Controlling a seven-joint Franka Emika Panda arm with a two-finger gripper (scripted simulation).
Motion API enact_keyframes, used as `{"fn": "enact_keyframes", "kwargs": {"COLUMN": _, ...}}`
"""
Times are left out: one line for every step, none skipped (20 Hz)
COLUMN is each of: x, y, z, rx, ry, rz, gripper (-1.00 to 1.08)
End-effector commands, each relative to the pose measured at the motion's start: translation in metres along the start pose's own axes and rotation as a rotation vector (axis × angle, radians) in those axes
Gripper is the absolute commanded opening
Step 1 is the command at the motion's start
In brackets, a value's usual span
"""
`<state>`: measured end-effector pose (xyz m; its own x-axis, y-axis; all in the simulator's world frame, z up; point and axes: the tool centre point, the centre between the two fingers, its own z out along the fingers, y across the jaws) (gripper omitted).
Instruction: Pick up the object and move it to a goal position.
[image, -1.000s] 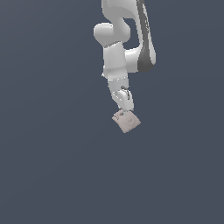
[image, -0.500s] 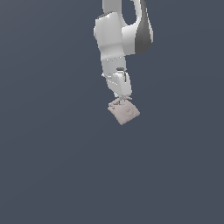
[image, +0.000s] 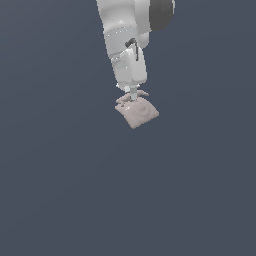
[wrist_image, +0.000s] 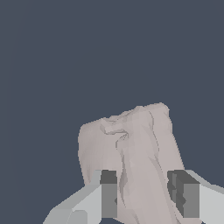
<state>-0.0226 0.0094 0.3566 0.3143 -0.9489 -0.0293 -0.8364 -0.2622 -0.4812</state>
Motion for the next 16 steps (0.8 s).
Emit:
{"fn": "enact_keyframes", "kwargs": {"x": 0.005, "y": -0.012, "z": -0.020, "rx": -0.001, "ry": 0.001, "rz": 0.000, "gripper": -1.00}}
{"fn": "enact_keyframes", "kwargs": {"x": 0.007, "y": -0.016, "z": -0.027, "rx": -0.001, "ry": 0.001, "rz": 0.000, "gripper": -1.00}}
{"fn": "enact_keyframes", "kwargs": {"x": 0.009, "y": -0.020, "z": -0.033, "rx": -0.001, "ry": 0.000, "rz": -0.001, "gripper": -1.00}}
{"fn": "enact_keyframes", "kwargs": {"x": 0.011, "y": -0.024, "z": -0.039, "rx": -0.001, "ry": 0.000, "rz": -0.001, "gripper": -1.00}}
{"fn": "enact_keyframes", "kwargs": {"x": 0.013, "y": -0.028, "z": -0.045, "rx": 0.000, "ry": 0.000, "rz": -0.001, "gripper": -1.00}}
{"fn": "enact_keyframes", "kwargs": {"x": 0.014, "y": -0.031, "z": -0.050, "rx": 0.000, "ry": 0.000, "rz": -0.001, "gripper": -1.00}}
{"fn": "enact_keyframes", "kwargs": {"x": 0.016, "y": -0.034, "z": -0.055, "rx": 0.000, "ry": -0.001, "rz": -0.001, "gripper": -1.00}}
{"fn": "enact_keyframes", "kwargs": {"x": 0.017, "y": -0.037, "z": -0.059, "rx": 0.000, "ry": -0.001, "rz": -0.001, "gripper": -1.00}}
{"fn": "enact_keyframes", "kwargs": {"x": 0.018, "y": -0.040, "z": -0.063, "rx": 0.000, "ry": -0.001, "rz": -0.001, "gripper": -1.00}}
{"fn": "enact_keyframes", "kwargs": {"x": 0.019, "y": -0.043, "z": -0.067, "rx": 0.001, "ry": -0.002, "rz": -0.001, "gripper": -1.00}}
{"fn": "enact_keyframes", "kwargs": {"x": 0.020, "y": -0.045, "z": -0.070, "rx": 0.001, "ry": -0.002, "rz": -0.001, "gripper": -1.00}}
{"fn": "enact_keyframes", "kwargs": {"x": 0.021, "y": -0.047, "z": -0.073, "rx": 0.001, "ry": -0.002, "rz": -0.001, "gripper": -1.00}}
{"fn": "enact_keyframes", "kwargs": {"x": 0.022, "y": -0.049, "z": -0.075, "rx": 0.001, "ry": -0.003, "rz": -0.001, "gripper": -1.00}}
{"fn": "enact_keyframes", "kwargs": {"x": 0.022, "y": -0.050, "z": -0.077, "rx": 0.001, "ry": -0.003, "rz": -0.001, "gripper": -1.00}}
{"fn": "enact_keyframes", "kwargs": {"x": 0.023, "y": -0.051, "z": -0.078, "rx": 0.001, "ry": -0.003, "rz": -0.001, "gripper": -1.00}}
{"fn": "enact_keyframes", "kwargs": {"x": 0.023, "y": -0.052, "z": -0.080, "rx": 0.002, "ry": -0.004, "rz": -0.001, "gripper": -1.00}}
